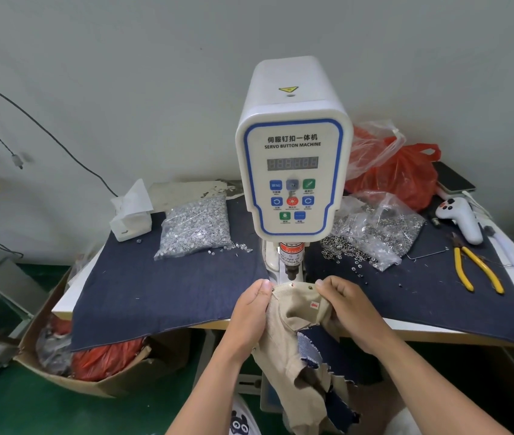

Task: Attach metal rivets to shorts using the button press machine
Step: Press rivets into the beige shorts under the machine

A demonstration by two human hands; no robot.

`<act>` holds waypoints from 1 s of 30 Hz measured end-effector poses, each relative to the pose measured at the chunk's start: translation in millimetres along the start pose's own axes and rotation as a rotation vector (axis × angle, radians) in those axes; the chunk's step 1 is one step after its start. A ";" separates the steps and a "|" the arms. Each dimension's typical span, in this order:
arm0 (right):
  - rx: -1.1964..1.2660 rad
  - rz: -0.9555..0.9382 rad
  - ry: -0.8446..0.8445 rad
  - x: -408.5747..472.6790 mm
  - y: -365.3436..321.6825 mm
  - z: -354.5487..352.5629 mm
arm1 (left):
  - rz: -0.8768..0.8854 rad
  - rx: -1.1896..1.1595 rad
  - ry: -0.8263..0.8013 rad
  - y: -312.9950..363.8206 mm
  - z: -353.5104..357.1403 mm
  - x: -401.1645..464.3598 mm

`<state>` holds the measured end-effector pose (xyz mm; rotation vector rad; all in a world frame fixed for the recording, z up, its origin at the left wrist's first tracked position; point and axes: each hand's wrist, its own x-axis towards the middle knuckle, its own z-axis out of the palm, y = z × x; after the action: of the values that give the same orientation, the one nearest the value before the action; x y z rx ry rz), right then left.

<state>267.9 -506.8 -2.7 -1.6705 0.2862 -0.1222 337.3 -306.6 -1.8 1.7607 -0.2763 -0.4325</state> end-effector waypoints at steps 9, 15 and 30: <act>-0.017 -0.038 -0.256 -18.9 -21.0 -3.9 | 0.159 0.233 -0.230 25.4 -7.8 -21.7; -0.276 -0.134 -0.360 -22.8 -40.6 0.3 | 0.169 0.253 -0.380 40.1 -14.5 -38.6; -1.198 0.028 0.442 56.0 -10.9 -50.0 | -0.073 0.422 0.508 42.9 -84.4 43.8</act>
<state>310.8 -568.3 9.3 -2.8195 0.8245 -0.3455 415.1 -260.1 49.8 2.2287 0.0671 0.0395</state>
